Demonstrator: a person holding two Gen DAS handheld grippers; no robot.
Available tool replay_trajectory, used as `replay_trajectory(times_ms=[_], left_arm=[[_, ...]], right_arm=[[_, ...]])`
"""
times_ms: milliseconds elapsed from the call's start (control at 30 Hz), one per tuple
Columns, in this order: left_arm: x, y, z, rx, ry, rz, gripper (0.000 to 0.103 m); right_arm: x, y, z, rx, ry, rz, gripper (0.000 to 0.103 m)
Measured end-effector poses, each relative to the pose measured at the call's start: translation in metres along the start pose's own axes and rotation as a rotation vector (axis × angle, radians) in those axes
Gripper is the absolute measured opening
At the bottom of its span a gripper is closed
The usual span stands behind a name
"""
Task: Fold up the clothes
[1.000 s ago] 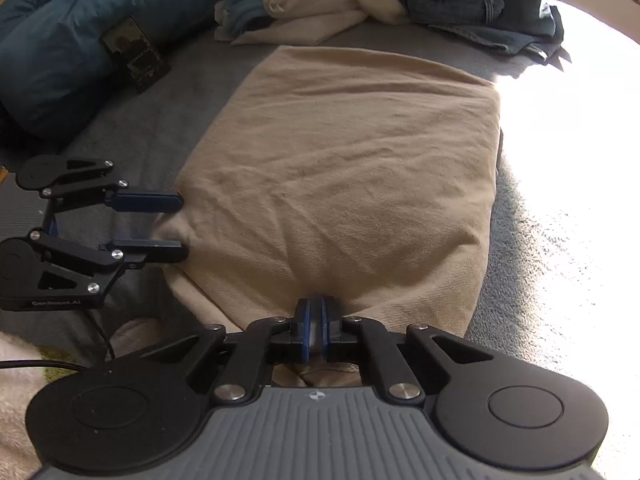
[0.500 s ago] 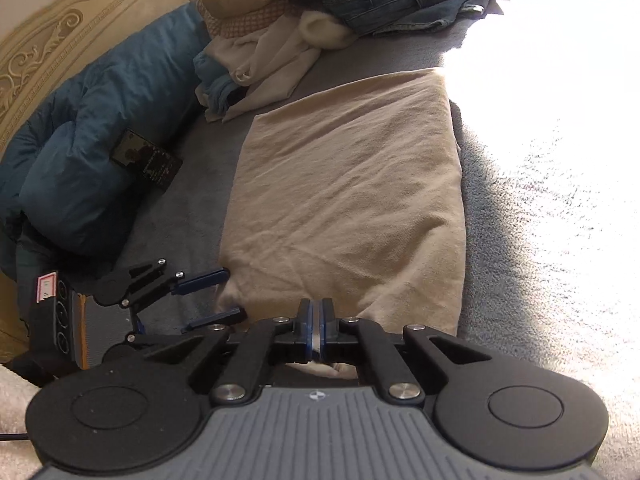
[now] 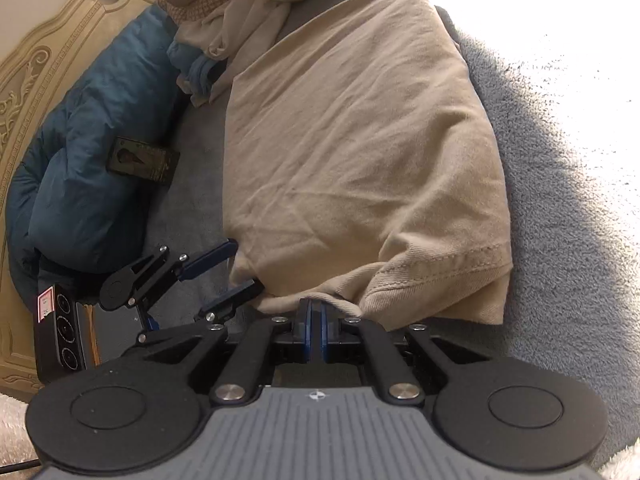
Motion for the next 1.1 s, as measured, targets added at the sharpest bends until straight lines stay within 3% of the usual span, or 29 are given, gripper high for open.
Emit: replay_trajectory(times_ms=[233,367,433,500,533,700,767,900,1000,1100], left_arm=[[-0.021,-0.008,-0.004,-0.071,0.018,0.014,0.041],[-0.026,-0.002,-0.008,-0.092,0.045,0.065,0.053],[-0.016,0.005,-0.008,-0.038,0.012,0.033,0.053],[-0.008,0.002,-0.004,-0.045,-0.009,-0.01,0.053],[-0.005,0.0,-0.002,-0.051,-0.019,-0.031,0.053],[-0.004,-0.013,0.003,-0.17,-0.011,0.008,0.054],[-0.004,-0.017,0.005,-0.207,-0.01,0.023,0.054],[-0.002,-0.022,0.008,-0.257,-0.012,0.042,0.054],[-0.001,-0.023,0.008,-0.27,-0.019,0.05,0.055],[-0.008,-0.024,0.008,-0.275,-0.029,0.062,0.055]], right_arm=[[0.011,0.025,-0.014,0.133,-0.004,-0.043,0.0],[0.012,0.032,-0.016,0.205,-0.007,-0.079,0.0],[0.011,0.034,-0.016,0.229,-0.008,-0.093,0.0],[0.007,0.034,-0.017,0.239,0.002,-0.1,0.001],[0.001,0.034,-0.019,0.242,0.021,-0.101,0.002],[-0.035,0.056,-0.036,0.321,0.151,-0.071,0.002],[-0.046,0.058,-0.04,0.345,0.172,-0.097,0.003],[-0.052,0.034,-0.034,0.243,0.125,-0.151,0.003],[-0.038,0.023,-0.021,0.191,0.048,-0.127,0.005],[-0.028,0.024,-0.011,0.245,0.007,-0.155,0.009]])
Point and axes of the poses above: each gripper's, at about its wrist camera, not at the fingertips, and x roughly the way its jaws point, y to its right, z to its underside, the point moved 9 cm from there along x, roughly the way its jaws point, and after that the axes turned 12 degrees about x, right-handed, at the moved point
